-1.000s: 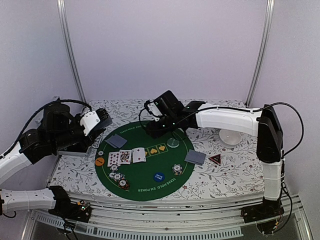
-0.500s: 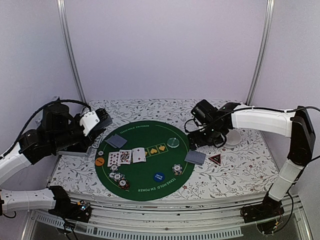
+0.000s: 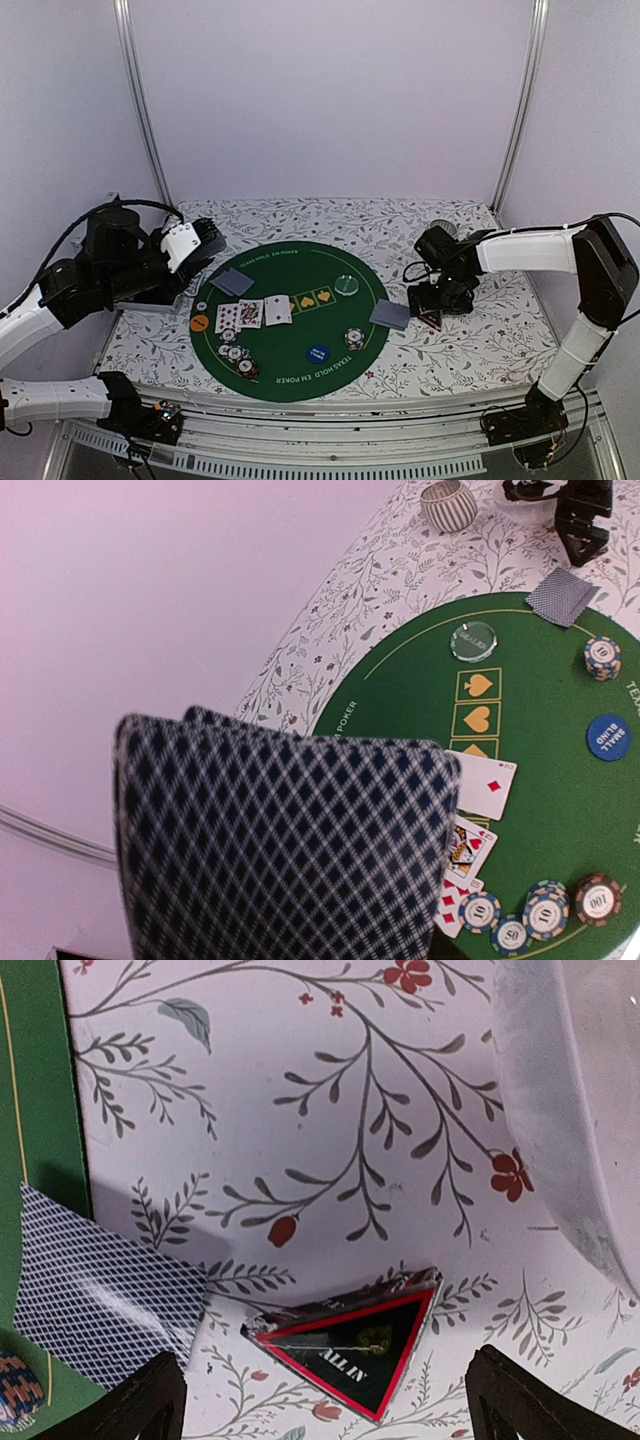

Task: Distribute texas hold em gaming equipment
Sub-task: Pick up the all-in button from the center of the board.

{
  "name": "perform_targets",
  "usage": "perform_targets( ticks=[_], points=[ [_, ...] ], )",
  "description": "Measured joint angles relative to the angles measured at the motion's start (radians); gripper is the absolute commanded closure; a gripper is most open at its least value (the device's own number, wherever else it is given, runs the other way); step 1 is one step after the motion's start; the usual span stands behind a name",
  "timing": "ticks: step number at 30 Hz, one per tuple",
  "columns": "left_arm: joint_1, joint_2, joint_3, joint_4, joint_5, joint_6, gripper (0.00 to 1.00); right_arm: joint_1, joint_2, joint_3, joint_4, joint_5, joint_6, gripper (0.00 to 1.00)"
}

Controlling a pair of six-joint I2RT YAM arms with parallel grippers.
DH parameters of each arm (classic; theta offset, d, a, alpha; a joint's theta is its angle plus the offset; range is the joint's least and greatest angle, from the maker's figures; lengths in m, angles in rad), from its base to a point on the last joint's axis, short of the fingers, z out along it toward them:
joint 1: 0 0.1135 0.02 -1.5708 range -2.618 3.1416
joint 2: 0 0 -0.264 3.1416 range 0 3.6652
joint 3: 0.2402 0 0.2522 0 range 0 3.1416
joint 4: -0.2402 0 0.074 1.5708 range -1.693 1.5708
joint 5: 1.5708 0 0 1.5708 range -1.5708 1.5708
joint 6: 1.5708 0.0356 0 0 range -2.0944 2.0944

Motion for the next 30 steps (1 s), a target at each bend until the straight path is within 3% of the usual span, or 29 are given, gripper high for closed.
perform_targets(
  ticks=[11, 30],
  points=[
    [0.0, 0.0, 0.0, 0.0, 0.0, 0.0, 0.62, -0.016, 0.064, -0.003, 0.096, -0.013, 0.0, 0.16],
    [0.0, 0.0, 0.0, 0.0, 0.0, 0.001, 0.62, -0.02, 0.068, -0.022, 0.089, 0.018, 0.0, 0.23]
  ],
)
